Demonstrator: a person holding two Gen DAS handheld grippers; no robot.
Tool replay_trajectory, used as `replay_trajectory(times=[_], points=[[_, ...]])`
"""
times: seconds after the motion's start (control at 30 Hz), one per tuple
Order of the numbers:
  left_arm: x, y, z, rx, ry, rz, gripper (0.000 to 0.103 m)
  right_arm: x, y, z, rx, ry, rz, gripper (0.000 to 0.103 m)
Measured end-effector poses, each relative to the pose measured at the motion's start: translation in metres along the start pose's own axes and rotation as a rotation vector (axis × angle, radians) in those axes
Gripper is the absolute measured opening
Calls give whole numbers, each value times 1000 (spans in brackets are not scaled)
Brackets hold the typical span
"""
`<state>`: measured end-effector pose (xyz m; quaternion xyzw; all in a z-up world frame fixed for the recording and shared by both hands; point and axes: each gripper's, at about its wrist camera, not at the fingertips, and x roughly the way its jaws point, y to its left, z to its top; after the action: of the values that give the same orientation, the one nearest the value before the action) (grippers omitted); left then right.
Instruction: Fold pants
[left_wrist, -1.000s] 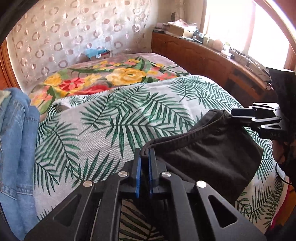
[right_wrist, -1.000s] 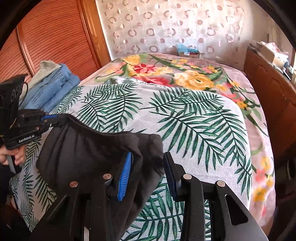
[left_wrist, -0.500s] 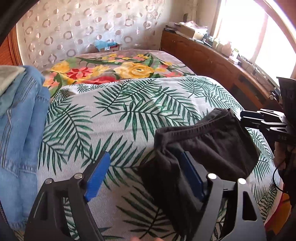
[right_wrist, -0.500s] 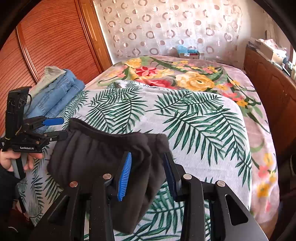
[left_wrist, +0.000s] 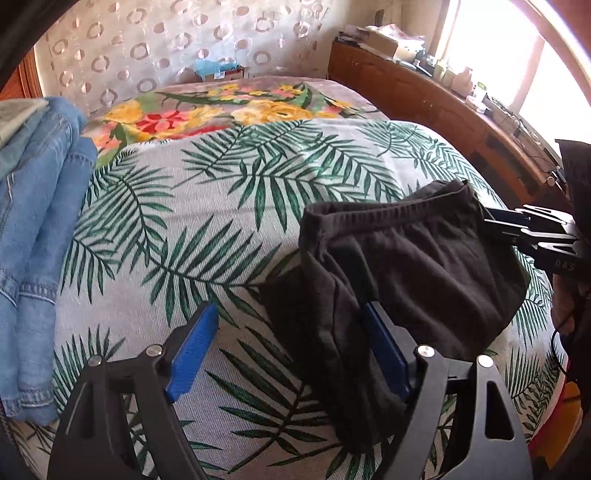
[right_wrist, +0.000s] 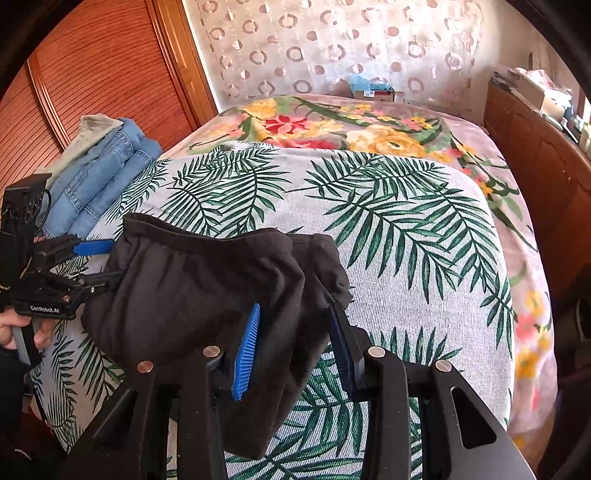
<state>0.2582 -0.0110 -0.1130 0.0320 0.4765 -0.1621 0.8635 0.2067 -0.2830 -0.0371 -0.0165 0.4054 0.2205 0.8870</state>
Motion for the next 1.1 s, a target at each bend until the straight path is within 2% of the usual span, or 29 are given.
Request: replay_trajectory(times=[0.3,0.47,0.8,1.03,1.07,1.1], points=[[3,-9,-5,37,-29,50,84,9,-1,-1,4,9,1,39],[1,-6,-2,-13,-32,19,84,12,-3,-2,18,5,3,39],[-3,-5,-1,-67,-48,-62,40,10,-5,-2,16,-13,-19,44],[-2,-13,-3,-54,-48,-86,24,13,-8,-1,29,-10,-2,45],[-2,-15,-3,-50,-48,-93,19,13,-8,-1,28,-10,0,45],[-2,-15,-3,-50,-47,-100,16,13,-7,-1,24,-6,13,36]])
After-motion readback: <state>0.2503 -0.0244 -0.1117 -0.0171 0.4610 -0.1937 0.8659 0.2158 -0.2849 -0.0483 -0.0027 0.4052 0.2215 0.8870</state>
